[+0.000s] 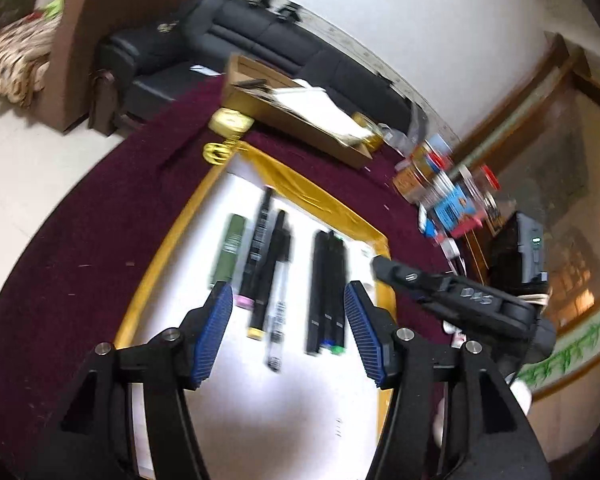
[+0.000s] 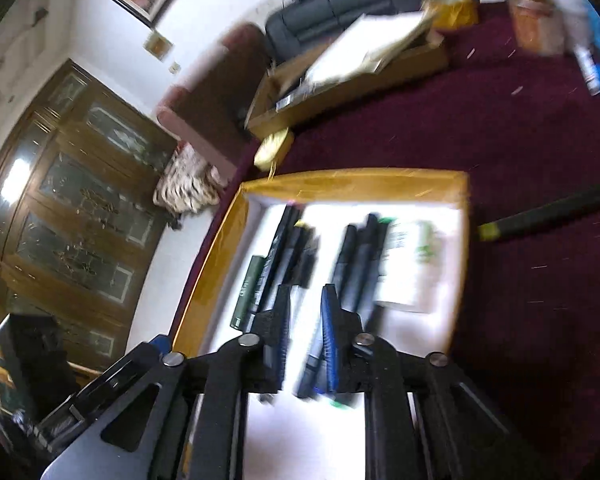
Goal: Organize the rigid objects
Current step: 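Carry the green cylinder and clear pen into the white box and open both tools, then return the left tool to the pile and grasp the yellow-ended black marker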
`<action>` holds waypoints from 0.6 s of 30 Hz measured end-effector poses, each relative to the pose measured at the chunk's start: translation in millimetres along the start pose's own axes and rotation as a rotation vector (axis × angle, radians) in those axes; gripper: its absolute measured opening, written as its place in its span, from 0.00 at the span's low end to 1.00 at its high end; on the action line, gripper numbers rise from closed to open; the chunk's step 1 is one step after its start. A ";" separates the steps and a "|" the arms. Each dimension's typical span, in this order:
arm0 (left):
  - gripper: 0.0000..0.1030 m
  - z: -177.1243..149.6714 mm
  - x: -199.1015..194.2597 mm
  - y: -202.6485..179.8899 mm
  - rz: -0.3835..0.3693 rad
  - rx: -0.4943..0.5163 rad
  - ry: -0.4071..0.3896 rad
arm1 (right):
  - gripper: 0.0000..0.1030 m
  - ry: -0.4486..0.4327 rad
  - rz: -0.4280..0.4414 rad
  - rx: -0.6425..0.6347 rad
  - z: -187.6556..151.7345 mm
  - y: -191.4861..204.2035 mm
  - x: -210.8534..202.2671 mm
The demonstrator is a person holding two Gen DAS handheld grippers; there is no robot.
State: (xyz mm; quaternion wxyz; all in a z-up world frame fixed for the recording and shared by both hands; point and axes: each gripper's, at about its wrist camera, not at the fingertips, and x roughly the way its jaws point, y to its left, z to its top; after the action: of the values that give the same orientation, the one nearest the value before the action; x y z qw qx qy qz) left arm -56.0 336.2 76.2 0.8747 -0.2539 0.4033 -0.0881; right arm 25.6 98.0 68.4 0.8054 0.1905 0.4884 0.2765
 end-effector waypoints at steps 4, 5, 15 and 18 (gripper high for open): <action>0.55 -8.4 15.2 -42.8 -0.025 0.103 0.046 | 0.28 -0.134 -0.024 0.034 -3.3 -49.0 -61.4; 0.55 -10.6 20.1 -54.3 -0.028 0.127 0.058 | 0.28 -0.166 -0.036 0.051 -3.0 -62.1 -73.3; 0.55 -22.4 92.2 -175.3 -0.007 0.388 0.160 | 0.29 -0.462 -0.218 0.267 -15.6 -212.9 -190.0; 0.55 -23.5 124.7 -201.8 0.046 0.482 0.181 | 0.29 -0.522 -0.252 0.288 -16.4 -237.6 -210.6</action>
State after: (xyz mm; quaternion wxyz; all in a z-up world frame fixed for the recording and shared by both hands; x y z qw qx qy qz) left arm 18.8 110.0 85.0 0.8721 -0.0198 0.4530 -0.1840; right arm -5.4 -218.5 67.5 0.8961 0.3051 0.3193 0.0444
